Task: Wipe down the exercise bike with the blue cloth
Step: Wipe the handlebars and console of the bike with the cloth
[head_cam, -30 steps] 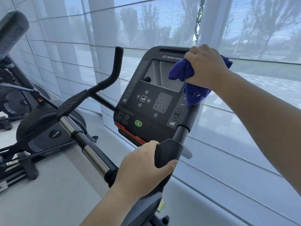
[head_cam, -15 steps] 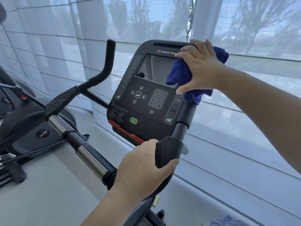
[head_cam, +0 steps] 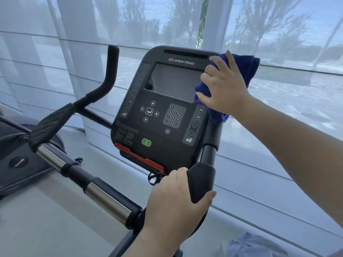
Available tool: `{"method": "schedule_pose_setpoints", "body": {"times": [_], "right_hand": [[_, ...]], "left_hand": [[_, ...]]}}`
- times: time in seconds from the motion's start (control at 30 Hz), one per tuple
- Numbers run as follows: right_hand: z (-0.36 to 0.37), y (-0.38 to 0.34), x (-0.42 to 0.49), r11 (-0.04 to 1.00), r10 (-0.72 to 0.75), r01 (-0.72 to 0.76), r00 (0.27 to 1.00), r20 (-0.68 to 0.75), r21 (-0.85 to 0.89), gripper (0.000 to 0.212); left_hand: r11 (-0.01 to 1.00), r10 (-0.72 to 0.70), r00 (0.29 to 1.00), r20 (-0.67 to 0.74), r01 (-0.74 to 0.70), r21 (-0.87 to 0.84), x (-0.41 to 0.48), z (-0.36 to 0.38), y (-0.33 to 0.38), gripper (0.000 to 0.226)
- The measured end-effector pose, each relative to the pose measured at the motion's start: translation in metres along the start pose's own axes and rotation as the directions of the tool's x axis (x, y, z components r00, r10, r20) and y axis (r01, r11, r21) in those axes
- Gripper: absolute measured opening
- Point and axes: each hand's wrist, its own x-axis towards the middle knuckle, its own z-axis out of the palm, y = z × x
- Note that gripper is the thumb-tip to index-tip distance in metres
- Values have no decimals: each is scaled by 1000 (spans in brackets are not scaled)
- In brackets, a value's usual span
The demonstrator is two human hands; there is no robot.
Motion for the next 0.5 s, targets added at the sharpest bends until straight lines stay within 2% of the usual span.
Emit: {"method": "schedule_pose_setpoints", "body": {"times": [0.2,0.4,0.5], "right_hand": [[-3,7,-2,997,-71,71,997,0,10,47],[-7,4,-1,990,-125,131,987,98,-53,53],[-8,4,-2,987,-128,139,984,128,-81,54]], "left_hand": [[999,47,996,-76,-48,-10,0,6,-4,65],[997,69,996,-54,-67,31,1,7,-5,63],[997,80,992,-102,-79,11,1,9,-5,66]]}}
